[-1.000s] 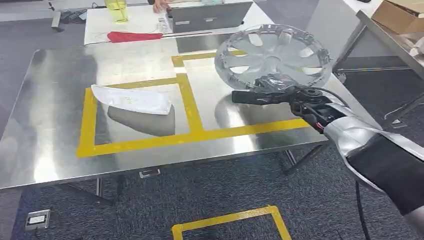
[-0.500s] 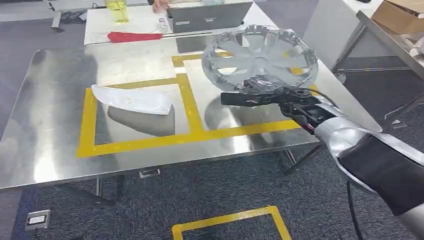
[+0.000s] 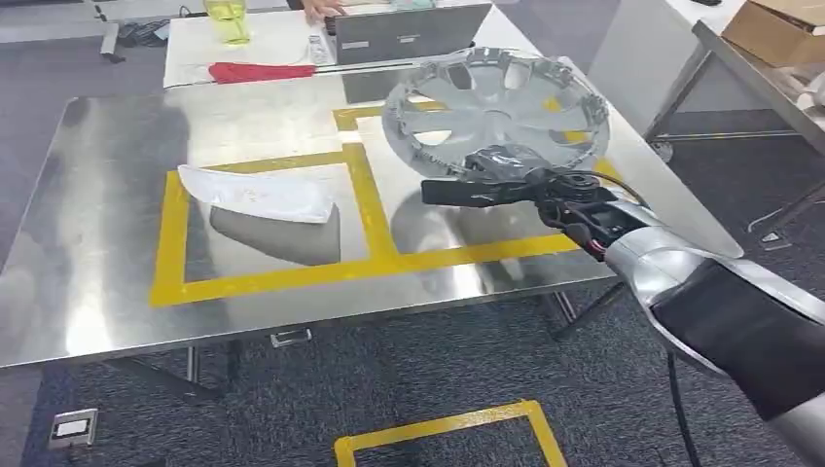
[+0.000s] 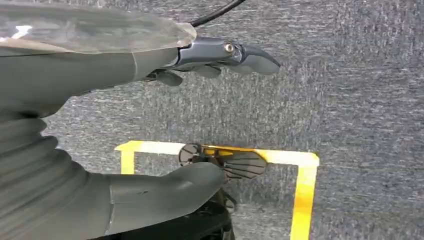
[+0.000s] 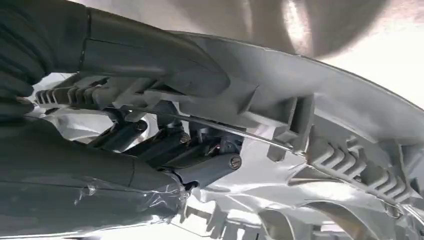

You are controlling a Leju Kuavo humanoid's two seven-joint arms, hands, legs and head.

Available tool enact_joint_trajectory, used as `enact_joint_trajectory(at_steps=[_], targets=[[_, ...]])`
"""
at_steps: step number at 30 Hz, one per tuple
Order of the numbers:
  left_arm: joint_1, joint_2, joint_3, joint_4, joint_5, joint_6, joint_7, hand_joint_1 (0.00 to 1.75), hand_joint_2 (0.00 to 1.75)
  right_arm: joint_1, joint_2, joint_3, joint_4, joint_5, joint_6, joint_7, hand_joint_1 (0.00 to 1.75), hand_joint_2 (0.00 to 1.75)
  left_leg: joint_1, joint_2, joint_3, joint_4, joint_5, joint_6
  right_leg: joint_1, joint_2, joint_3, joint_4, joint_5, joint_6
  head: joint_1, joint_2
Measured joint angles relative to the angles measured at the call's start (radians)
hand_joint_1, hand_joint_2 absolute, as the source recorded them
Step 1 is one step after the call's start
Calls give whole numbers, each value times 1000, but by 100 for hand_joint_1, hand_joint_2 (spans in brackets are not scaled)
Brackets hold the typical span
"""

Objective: Take the parts from the cabinet and place them on the table.

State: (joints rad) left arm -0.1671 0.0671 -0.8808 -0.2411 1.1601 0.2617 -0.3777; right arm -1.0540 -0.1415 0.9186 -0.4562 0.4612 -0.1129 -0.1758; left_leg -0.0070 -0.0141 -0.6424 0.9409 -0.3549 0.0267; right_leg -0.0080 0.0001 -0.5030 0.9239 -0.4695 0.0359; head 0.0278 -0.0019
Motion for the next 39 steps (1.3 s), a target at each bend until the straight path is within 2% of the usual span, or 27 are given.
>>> enact_joint_trajectory(at_steps=[15, 16, 20, 21, 39], targets=[[0, 0, -2, 0, 0, -2, 11, 0, 175, 0, 5, 0, 2, -1, -8, -8, 175, 175, 0, 0, 1, 0, 0, 0, 0, 0, 0, 0, 0, 0, 0, 0], [0, 0, -2, 0, 0, -2, 11, 0, 175, 0, 5, 0, 2, -1, -8, -8, 0, 0, 0, 0, 1, 0, 0, 0, 0, 0, 1, 0, 0, 0, 0, 0], [0, 0, -2, 0, 3, 0, 9, 0, 175, -3, 5, 0, 2, -1, -18, -8, 0, 0, 0, 0, 1, 0, 0, 0, 0, 0, 1, 0, 0, 0, 0, 0], [0, 0, -2, 0, 5, 3, 10, 0, 0, -4, 5, 0, 2, -1, -18, -9, 0, 0, 0, 0, 2, 0, 0, 0, 0, 0, 1, 0, 0, 0, -1, 0], [-2, 0, -11, 0, 8, 8, 25, 0, 0, -24, 5, 0, 2, -16, -18, -10, 0, 0, 0, 0, 8, 0, 0, 0, 0, 0, 7, -1, 0, 0, -1, 0]])
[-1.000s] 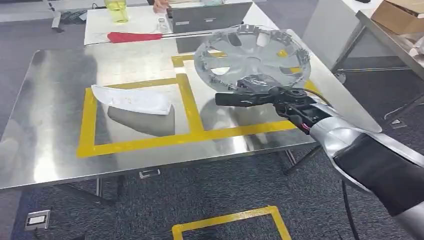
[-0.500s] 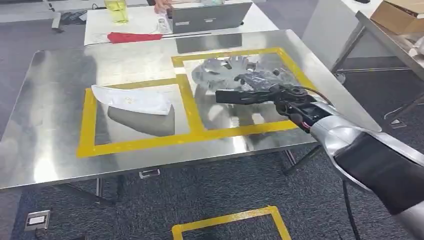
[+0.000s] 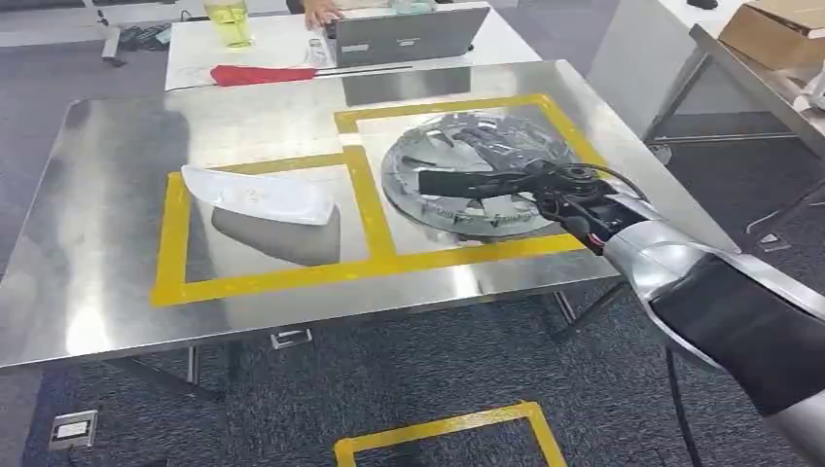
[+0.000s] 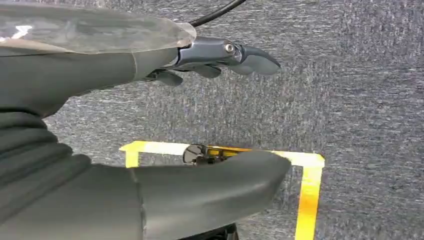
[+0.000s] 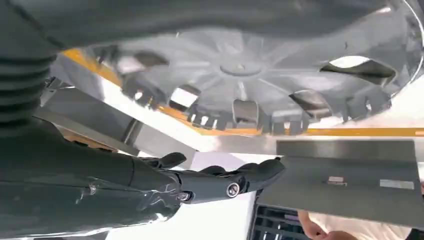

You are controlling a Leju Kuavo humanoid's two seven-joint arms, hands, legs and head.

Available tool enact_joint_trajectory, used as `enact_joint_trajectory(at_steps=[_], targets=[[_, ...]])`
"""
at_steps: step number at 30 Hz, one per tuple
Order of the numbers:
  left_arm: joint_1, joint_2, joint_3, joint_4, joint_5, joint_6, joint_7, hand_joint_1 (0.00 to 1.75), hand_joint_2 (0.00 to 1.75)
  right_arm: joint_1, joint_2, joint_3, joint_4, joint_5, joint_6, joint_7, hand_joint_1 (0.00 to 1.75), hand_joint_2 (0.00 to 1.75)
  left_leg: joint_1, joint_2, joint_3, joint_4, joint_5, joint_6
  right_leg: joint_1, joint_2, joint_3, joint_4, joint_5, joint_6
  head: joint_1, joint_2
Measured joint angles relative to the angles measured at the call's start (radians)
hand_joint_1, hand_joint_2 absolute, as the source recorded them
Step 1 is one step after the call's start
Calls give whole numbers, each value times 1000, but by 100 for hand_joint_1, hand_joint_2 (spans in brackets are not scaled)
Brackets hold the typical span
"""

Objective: Take the parts from the cabinet and place them on the table.

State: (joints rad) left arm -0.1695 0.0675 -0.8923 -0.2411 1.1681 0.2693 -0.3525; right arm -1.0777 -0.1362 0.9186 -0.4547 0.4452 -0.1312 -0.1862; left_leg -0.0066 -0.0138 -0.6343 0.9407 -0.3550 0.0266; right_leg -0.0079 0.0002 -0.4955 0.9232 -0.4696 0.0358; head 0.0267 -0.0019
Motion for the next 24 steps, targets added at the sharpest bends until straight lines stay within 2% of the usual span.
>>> enact_joint_trajectory(at_steps=[15, 20, 24], targets=[[-1, 0, -13, 0, 3, -8, 4, 0, 0, 1, 0, 0, 0, -4, -11, -29, 0, 0, 0, 0, 2, 0, 0, 0, 0, 0, 2, 0, 0, 0, 0, 0], [-1, 0, -13, 0, 6, -7, 4, 0, 0, 1, 0, -2, -4, -41, -29, -50, 0, 0, 0, 0, 3, 0, 0, 0, 0, 0, 2, 0, 0, 0, 0, 0], [-1, 0, -14, 0, 14, -11, 4, 0, 0, 3, 0, -23, -24, -122, -57, -89, 0, 0, 0, 1, 3, 0, 0, 0, 0, 0, 2, 0, 0, 0, 0, 0]])
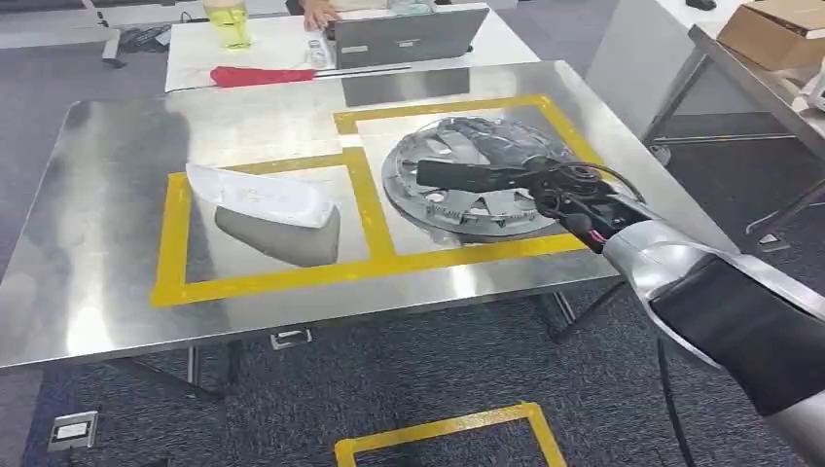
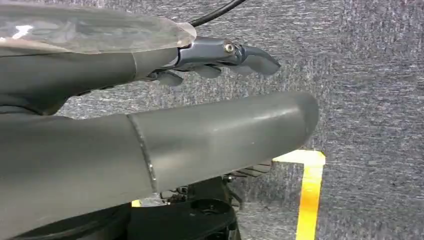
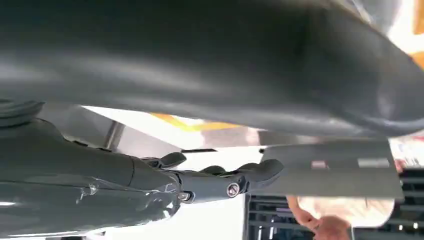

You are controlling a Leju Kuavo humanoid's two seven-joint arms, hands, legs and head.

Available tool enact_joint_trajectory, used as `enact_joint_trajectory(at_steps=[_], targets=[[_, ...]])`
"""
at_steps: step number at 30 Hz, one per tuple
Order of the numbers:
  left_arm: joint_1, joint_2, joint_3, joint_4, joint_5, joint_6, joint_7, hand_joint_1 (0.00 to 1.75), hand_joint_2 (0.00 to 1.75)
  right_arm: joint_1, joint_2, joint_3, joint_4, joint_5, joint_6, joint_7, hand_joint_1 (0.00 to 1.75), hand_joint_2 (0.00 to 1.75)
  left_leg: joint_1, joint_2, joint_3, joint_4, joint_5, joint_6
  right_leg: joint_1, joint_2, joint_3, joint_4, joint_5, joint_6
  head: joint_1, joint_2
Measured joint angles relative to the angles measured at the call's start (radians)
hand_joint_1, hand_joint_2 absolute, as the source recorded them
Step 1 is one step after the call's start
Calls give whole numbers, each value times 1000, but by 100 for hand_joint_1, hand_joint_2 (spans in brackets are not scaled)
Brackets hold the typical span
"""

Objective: Take the parts from the cabinet and place them on the table.

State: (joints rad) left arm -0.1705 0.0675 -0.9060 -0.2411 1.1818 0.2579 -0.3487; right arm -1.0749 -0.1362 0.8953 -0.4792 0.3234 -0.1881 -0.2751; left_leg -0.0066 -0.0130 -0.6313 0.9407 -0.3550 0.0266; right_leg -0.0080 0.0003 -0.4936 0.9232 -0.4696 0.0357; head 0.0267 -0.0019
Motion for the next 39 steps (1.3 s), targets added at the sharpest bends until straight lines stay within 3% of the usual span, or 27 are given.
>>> enact_joint_trajectory(at_steps=[10, 13, 17, 20, 25, 30, 34, 39], targets=[[5, 0, 0, 0, 19, -4, 4, 0, 0, 47, -23, -97, -158, -278, -15, -93, 0, 0, 0, 1, 2, 0, 0, 0, 0, 0, 0, 0, 0, 0, 0, 0], [11, 0, 0, 0, 30, 3, 5, 0, 0, 97, -51, -143, -296, -446, -48, -108, 0, 0, 0, 1, 2, 0, 0, 0, 0, 0, 1, 0, 0, 0, 0, 0], [18, 0, 0, 0, 35, 6, 5, 0, 0, 146, -87, -187, -454, -505, -67, -106, 0, 0, 0, 1, 2, 0, 0, 0, 0, 0, 0, 0, 0, 0, 1, 0], [21, 0, 0, 0, 45, 10, 2, 0, 0, 203, -104, -227, -582, -592, -89, -171, 0, 0, 0, 1, 3, 0, 0, 0, 0, 0, 1, -1, 0, 0, 0, 0], [39, -1, 0, 0, 58, 11, -11, 0, 0, 384, -116, -312, -903, -746, -99, -281, 0, 0, 0, 1, 5, 0, -3, -2, 0, 0, 3, -1, -3, -2, 0, 0], [47, -8, 0, 0, 62, 12, -16, 0, 0, 591, -80, -360, -1161, -729, -8, -408, 0, 0, 1, 0, 6, -1, -5, -5, 1, 0, 5, -1, -5, -3, 2, 0], [48, -13, 0, 0, 66, 15, -15, 0, 0, 692, -47, -359, -1279, -661, 7, -426, 0, 0, 1, 1, 7, -2, -5, -5, 1, 0, 5, -1, -7, -6, 2, 0], [48, -17, 0, 0, 71, 15, -13, 0, 0, 716, -19, -349, -1338, -649, 15, -425, 0, 0, 1, 1, 8, -2, -5, -5, 1, 0, 7, -1, -7, -6, -1, 0]])
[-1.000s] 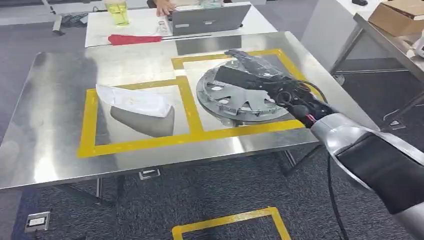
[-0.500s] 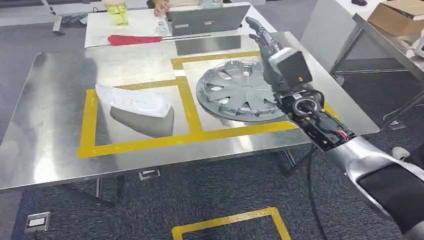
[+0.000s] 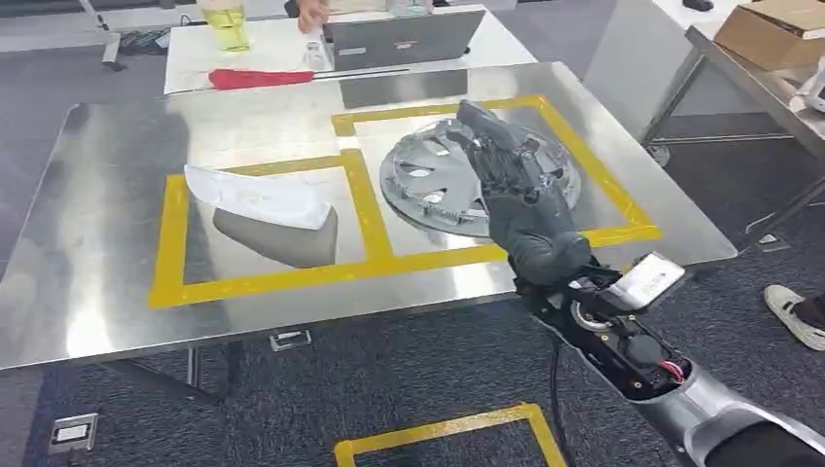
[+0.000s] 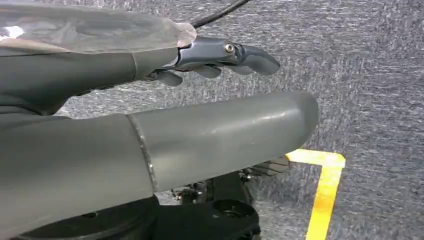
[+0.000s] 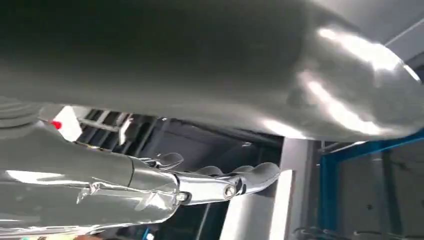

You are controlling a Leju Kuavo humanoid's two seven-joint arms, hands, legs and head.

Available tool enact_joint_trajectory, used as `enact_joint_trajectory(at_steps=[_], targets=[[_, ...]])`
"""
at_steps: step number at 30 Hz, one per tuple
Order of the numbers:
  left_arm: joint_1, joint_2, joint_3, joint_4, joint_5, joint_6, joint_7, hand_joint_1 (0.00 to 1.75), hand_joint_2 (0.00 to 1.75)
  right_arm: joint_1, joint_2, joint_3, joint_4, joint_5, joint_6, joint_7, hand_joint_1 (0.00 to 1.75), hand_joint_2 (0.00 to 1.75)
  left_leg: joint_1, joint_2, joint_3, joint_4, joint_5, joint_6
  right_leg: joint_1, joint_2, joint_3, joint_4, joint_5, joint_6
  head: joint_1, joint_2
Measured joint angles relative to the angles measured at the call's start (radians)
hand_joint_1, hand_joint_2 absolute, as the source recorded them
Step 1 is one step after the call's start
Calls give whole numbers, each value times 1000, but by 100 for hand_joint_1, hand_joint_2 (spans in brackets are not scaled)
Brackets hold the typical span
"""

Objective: Take the parts from the cabinet and place them on the table.

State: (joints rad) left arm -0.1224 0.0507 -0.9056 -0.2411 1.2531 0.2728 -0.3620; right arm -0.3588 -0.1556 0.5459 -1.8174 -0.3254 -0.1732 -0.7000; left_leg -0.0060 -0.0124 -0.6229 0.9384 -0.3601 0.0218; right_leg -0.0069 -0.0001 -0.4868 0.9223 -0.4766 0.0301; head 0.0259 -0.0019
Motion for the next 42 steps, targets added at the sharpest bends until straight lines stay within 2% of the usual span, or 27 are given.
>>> enact_joint_trajectory(at_steps=[3, 6, 8, 20, 24, 29, 32, 34, 35, 36, 37, 38, 39, 40, 41, 42], targets=[[1, -6, 0, 0, -3, -3, 8, 0, 0, 41, 21, 9, -60, 20, 6, 0, 0, 0, 0, 0, 0, 0, 0, 0, 0, 0, 0, 0, -1, 0, 2, 0], [-3, -12, -2, 0, -19, -11, 23, 0, 0, 72, 39, 39, -126, 165, -34, 15, 0, 0, 0, 0, 1, 0, -1, -2, 0, 0, 0, 0, -1, 0, 2, 0], [-10, -18, -2, 0, -28, -12, 31, 0, 0, 72, 45, 53, -149, 205, -66, 33, 0, 0, 0, 0, 1, 0, -2, -2, 0, 1, 0, 0, -1, 0, -1, 0], [-31, -35, -23, 0, -55, -12, 60, 0, 0, 75, 48, 89, -227, 204, -109, 54, 0, 0, 0, 1, 2, 0, -2, -2, 0, 1, 1, 0, -1, 0, 0, 0], [-35, -37, -27, 0, -59, -19, 96, 0, 0, 78, 48, 95, -236, 203, -123, 64, 0, 0, 0, 1, 2, 0, -2, -2, 0, 1, 1, 0, -1, 0, 0, 0], [-36, -36, -40, 0, -55, -31, 139, 0, 0, 81, 48, 103, -236, 178, -122, 68, 0, 0, -2, 1, 2, 5, -10, 3, -5, 1, 4, -1, -4, 5, -3, 0], [-37, -35, -44, 0, -55, -34, 145, 0, 0, 87, 48, 106, -236, 177, -118, 68, 0, 0, -8, 1, 2, 10, -17, 11, -8, 1, 7, -2, -7, 11, -4, 0], [-37, -36, -45, 0, -59, -35, 145, 0, 0, 87, 48, 108, -236, 176, -116, 66, 0, 0, -5, 1, 7, 2, -18, 16, -7, 1, 10, -5, -11, 17, -5, 0], [-37, -38, -46, 0, -59, -35, 145, 0, 0, 90, 48, 109, -236, 176, -115, 66, 0, 0, 2, 3, 17, -8, -15, 19, -12, -1, 12, 10, -20, 20, -5, 0], [-38, -38, -47, 0, -60, -35, 145, 0, 0, 91, 48, 109, -236, 176, -115, 65, 0, 0, 3, 5, 24, -10, -15, 23, -8, 0, -2, 52, -50, 20, -2, 0], [-39, -38, -47, 0, -60, -35, 145, 0, 0, 91, 47, 110, -236, 176, -115, 64, 0, 0, 3, 8, 27, -10, -14, 25, -8, 0, -36, 127, -97, 21, 5, 0], [-40, -39, -49, 0, -60, -35, 145, 0, 0, 93, 47, 111, -236, 176, -115, 64, 0, 0, 2, 8, 27, -10, -14, 25, -10, 0, -83, 222, -147, 23, 10, 0], [-41, -39, -50, 0, -61, -35, 145, 0, 0, 97, 47, 111, -235, 176, -115, 64, 0, 0, 2, 8, 26, -9, -14, 25, -10, 0, -126, 307, -182, 24, 11, 0], [-41, -39, -50, 0, -61, -35, 145, 0, 0, 101, 47, 112, -234, 176, -115, 64, 0, 0, 2, 8, 26, -9, -15, 25, -11, 0, -149, 350, -186, 25, 14, 0], [-41, -40, -50, 0, -61, -35, 145, 0, 0, 103, 46, 113, -234, 176, -115, 64, 0, 0, 2, 8, 27, -9, -15, 25, -12, 0, -146, 340, -162, 25, 17, 0], [-41, -40, -51, 0, -62, -35, 145, 0, 0, 104, 46, 113, -233, 176, -115, 64, 0, 0, 3, 7, 26, -7, -15, 24, -13, 0, -119, 280, -117, 23, 20, 0]])
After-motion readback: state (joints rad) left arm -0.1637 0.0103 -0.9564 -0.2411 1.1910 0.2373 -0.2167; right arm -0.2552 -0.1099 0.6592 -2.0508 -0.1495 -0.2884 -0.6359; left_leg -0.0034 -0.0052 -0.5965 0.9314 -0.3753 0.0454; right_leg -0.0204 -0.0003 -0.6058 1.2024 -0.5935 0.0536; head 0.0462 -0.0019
